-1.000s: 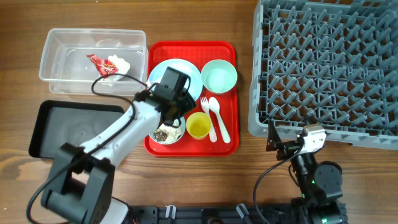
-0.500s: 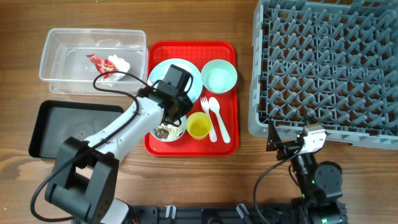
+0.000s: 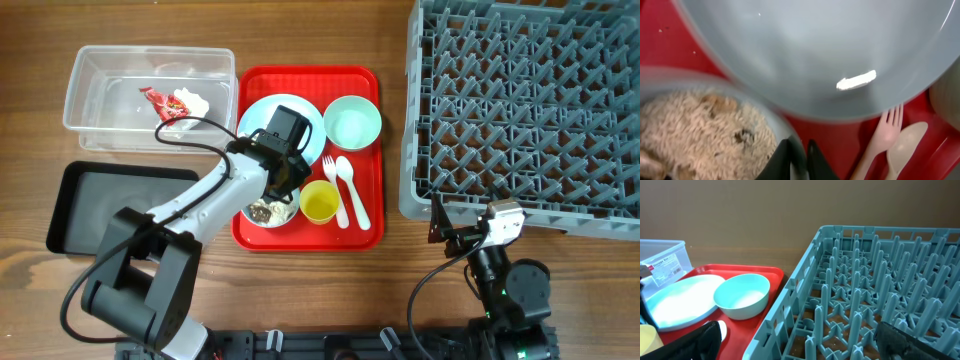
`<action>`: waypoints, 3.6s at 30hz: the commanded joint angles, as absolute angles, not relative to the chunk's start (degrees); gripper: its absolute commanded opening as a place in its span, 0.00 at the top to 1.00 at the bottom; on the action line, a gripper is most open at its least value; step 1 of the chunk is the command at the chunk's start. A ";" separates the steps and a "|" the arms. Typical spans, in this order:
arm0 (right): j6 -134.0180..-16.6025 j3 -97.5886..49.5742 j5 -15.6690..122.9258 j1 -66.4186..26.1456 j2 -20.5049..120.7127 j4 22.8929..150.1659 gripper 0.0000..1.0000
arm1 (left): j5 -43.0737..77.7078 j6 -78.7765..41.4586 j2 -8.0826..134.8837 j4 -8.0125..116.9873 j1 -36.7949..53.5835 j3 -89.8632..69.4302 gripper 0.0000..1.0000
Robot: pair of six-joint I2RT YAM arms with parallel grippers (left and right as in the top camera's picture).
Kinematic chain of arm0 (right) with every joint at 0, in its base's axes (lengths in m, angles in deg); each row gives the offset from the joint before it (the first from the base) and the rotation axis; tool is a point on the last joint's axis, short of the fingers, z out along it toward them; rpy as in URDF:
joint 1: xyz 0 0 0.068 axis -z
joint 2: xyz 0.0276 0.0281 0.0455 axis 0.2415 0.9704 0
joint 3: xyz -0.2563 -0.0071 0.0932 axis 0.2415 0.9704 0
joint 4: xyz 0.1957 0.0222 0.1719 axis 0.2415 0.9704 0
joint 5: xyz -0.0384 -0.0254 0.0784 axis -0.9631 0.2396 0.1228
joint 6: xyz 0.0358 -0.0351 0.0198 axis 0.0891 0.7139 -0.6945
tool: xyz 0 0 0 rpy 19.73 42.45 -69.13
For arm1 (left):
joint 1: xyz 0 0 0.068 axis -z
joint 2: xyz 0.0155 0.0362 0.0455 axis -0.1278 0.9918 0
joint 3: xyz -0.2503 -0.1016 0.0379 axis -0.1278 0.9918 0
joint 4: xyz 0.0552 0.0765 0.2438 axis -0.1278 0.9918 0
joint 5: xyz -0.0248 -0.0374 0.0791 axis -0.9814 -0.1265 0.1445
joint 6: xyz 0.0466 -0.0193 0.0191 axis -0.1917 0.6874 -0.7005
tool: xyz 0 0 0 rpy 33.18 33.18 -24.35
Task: Sort waste into correct bins and load items into the dishwasher rack
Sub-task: 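Lift the blue bowl with the left gripper over the black tray, then tilt the blue bowl with the left gripper to dump rice onto black tray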
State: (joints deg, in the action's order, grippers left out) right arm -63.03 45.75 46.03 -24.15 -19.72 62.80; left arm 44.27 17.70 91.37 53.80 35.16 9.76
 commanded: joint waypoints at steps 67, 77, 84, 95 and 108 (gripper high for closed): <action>-62.50 45.84 46.97 -23.91 -20.09 62.59 0.00 | -6.83 -40.90 58.36 69.89 -26.72 7.60 0.96; -62.48 45.84 46.97 -23.91 -20.09 62.59 0.00 | -15.53 -47.43 62.56 64.14 -30.61 17.96 0.96; -62.50 45.84 46.97 -23.91 -20.09 62.59 0.00 | -25.19 -51.02 62.80 60.66 -39.66 23.33 0.96; -62.50 45.84 46.97 -23.91 -20.09 62.59 0.00 | -38.68 -51.78 66.54 56.79 -46.94 24.78 0.96; -62.50 45.84 46.97 -23.91 -20.09 62.59 0.00 | -45.22 -57.40 73.64 56.47 -46.94 24.78 0.96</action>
State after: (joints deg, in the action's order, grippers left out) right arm -63.03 45.75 46.03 -24.15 -19.72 62.83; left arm -40.58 -53.82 73.31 56.51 -46.63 24.34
